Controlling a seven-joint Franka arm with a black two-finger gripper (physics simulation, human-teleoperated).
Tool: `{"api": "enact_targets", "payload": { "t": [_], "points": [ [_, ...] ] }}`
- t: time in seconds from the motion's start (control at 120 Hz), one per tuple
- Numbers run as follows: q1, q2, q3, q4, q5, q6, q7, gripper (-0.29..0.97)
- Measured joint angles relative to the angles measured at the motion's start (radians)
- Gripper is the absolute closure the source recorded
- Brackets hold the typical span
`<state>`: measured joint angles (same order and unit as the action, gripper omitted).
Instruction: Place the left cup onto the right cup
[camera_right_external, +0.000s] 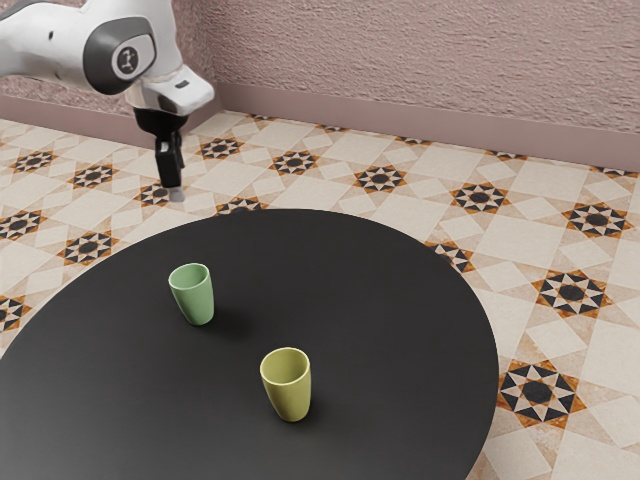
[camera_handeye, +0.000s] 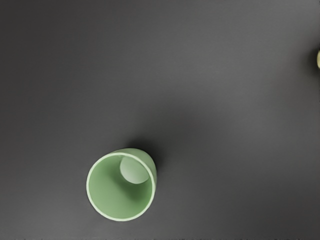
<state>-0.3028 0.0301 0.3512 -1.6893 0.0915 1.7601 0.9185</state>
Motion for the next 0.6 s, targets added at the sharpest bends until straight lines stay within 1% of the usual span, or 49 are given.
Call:
{"api": "enact_targets", "payload": {
  "t": [0.167,0.292,0.6],
  "points": [
    [0.009,0.0,0.0,-0.012,0.0,-0.008,0.001,0.0],
    [0.023,0.021,0.004,-0.026,-0.001,0.005,0.004,0.0],
    [0.107,0.064,0.004,-0.103,-0.001,0.074,0.03,0.0]
  ]
}}
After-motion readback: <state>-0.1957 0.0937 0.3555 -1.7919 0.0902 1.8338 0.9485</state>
